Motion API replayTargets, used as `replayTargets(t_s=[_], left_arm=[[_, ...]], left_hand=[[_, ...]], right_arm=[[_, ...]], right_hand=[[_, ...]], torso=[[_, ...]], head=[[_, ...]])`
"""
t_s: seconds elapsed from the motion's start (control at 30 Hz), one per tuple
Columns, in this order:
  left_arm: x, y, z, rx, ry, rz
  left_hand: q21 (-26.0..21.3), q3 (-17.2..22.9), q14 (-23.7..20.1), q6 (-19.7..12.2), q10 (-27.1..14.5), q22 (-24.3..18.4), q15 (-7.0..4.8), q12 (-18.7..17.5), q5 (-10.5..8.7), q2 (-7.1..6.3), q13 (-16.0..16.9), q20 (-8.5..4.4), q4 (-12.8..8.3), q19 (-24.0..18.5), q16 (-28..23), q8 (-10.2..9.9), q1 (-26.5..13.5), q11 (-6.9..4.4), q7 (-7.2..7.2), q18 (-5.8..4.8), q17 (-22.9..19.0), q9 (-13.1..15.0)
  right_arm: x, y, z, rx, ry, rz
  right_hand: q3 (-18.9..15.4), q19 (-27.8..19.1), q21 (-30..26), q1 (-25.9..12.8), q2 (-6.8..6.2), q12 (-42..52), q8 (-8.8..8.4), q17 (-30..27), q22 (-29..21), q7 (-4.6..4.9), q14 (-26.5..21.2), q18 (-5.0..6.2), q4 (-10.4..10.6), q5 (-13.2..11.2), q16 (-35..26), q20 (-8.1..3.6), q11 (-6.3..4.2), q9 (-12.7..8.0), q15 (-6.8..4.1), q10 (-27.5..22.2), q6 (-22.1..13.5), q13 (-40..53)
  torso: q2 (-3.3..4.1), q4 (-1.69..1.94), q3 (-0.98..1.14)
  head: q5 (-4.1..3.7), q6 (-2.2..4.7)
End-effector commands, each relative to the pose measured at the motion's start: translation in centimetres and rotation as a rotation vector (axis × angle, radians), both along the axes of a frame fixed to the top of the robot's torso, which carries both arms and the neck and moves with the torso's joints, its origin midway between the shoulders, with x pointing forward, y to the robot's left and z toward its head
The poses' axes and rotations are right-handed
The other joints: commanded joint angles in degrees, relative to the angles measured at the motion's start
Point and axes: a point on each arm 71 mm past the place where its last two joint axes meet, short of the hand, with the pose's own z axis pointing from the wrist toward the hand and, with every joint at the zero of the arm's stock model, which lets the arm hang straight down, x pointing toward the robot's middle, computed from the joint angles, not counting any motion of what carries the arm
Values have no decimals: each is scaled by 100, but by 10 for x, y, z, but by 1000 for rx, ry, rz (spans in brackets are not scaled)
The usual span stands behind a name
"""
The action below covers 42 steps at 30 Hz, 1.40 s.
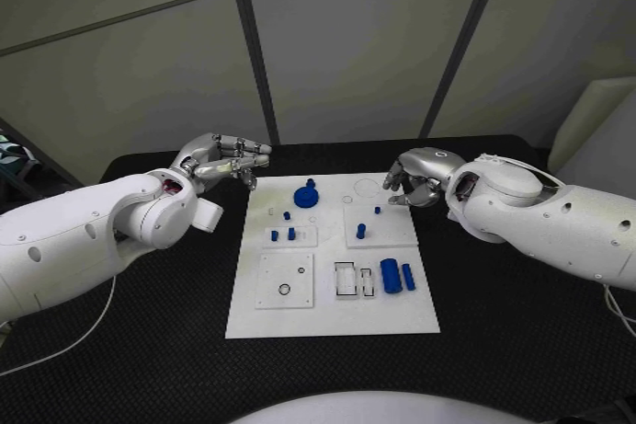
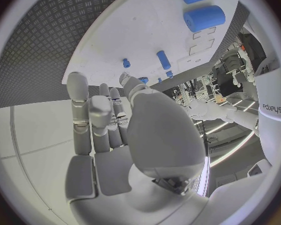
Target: Assemble the parts on the task board
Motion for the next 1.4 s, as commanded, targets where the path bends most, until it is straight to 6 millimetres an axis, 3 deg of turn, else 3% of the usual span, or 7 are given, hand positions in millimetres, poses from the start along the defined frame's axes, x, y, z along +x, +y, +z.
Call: replayTargets(t_s=[0.03,0.17,0.47,1.4], left_arm=[[-3,-3,5,-167,-2,16],[-5,-5,5,-181,0,9],[-6,-5,3,-187,4,10],[-5,-4,-1,-171,29,33]], left_hand=[[-31,-32,-31,26,8,-9,2,31,-22,15,-6,-6,-2,-35,-36,15,-64,-2,-16,-99,-9,-7],[-39,-39,-35,26,10,-16,2,36,-21,20,-8,-5,1,-36,-39,17,-67,-2,-16,-99,-14,-8],[-68,-48,-49,40,12,-41,1,48,-15,57,-14,-5,1,-37,-49,33,-52,-4,-14,-97,-31,-6],[-123,-157,-38,-3,4,-102,14,78,-44,53,-36,8,16,2,-47,35,-80,15,16,-100,-70,-16]], right_arm=[[-1,4,-5,-79,-14,-4],[-2,9,-11,-88,4,6],[-4,20,-19,-89,27,36],[-4,37,-36,-125,92,67]], right_hand=[[59,93,327,17,-68,10,-4,315,361,2,287,-127,-4,-22,335,5,4,3,61,-46,-54,5],[133,199,811,15,-83,19,-4,800,905,11,306,-196,-8,-17,832,32,14,8,68,-51,-105,9],[292,346,1369,75,-78,25,7,1170,1553,29,303,-287,-68,98,1229,67,24,21,75,-49,-74,7],[783,379,1863,114,20,88,65,1355,2111,-26,261,-348,-265,246,1520,67,-57,68,17,277,235,35]], torso=[[10,10,1],[8,12,7],[14,10,6],[8,4,5]], head=[[4,4],[34,-16],[66,-36],[72,-75]])
